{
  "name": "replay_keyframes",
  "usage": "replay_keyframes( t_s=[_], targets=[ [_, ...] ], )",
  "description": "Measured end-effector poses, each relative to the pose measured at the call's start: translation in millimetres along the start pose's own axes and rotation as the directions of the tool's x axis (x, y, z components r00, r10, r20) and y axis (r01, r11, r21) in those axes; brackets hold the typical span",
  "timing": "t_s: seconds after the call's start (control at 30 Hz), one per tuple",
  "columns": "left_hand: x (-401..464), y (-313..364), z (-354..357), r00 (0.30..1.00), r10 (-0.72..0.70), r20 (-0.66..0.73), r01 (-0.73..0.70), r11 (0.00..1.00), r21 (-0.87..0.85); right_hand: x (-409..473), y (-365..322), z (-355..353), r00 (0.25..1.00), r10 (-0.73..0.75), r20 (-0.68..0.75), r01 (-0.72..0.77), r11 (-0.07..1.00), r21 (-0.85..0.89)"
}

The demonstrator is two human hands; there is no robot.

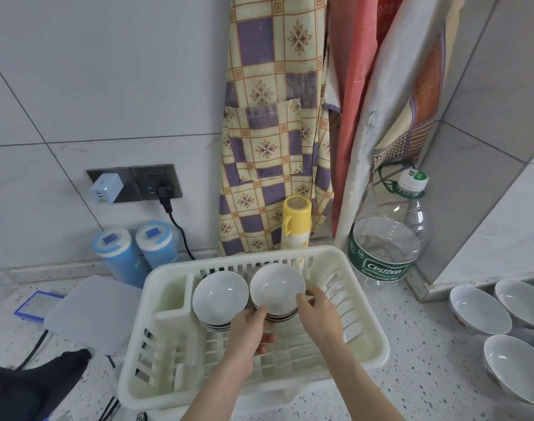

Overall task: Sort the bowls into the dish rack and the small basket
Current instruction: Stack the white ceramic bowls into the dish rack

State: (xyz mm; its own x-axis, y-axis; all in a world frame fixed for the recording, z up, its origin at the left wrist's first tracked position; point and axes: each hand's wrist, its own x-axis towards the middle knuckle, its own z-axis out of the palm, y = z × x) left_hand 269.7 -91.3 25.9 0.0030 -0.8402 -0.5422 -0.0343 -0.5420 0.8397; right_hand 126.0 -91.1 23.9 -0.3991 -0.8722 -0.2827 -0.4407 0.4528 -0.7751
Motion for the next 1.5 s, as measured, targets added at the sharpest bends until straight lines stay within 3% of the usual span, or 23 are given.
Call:
replay_keyframes(
  t_s=[0.37,0.87,1.07,1.27,1.5],
  targets=[
    [3,-4,5,1.000,0.006,-0.014,-0.007,0.997,-0.072,5,1,0,0.988,0.090,0.124,-0.110,0.980,0.166],
    [-2,-5,9,1.000,0.005,-0.012,-0.007,0.985,-0.173,3,2,-1,0.990,0.055,0.127,-0.075,0.985,0.155],
    [-23,-7,3,0.996,-0.072,0.056,0.084,0.966,-0.243,-9,-3,-9,0.998,0.021,0.052,-0.026,0.994,0.107],
    [-52,-12,0,0.999,-0.011,0.047,0.020,0.979,-0.204,-36,-1,-38,0.985,-0.137,-0.105,0.156,0.968,0.196],
    [-92,-18,40,0.995,0.073,0.063,-0.050,0.952,-0.302,-65,45,-94,0.972,-0.171,-0.158,0.215,0.924,0.317]
  ],
)
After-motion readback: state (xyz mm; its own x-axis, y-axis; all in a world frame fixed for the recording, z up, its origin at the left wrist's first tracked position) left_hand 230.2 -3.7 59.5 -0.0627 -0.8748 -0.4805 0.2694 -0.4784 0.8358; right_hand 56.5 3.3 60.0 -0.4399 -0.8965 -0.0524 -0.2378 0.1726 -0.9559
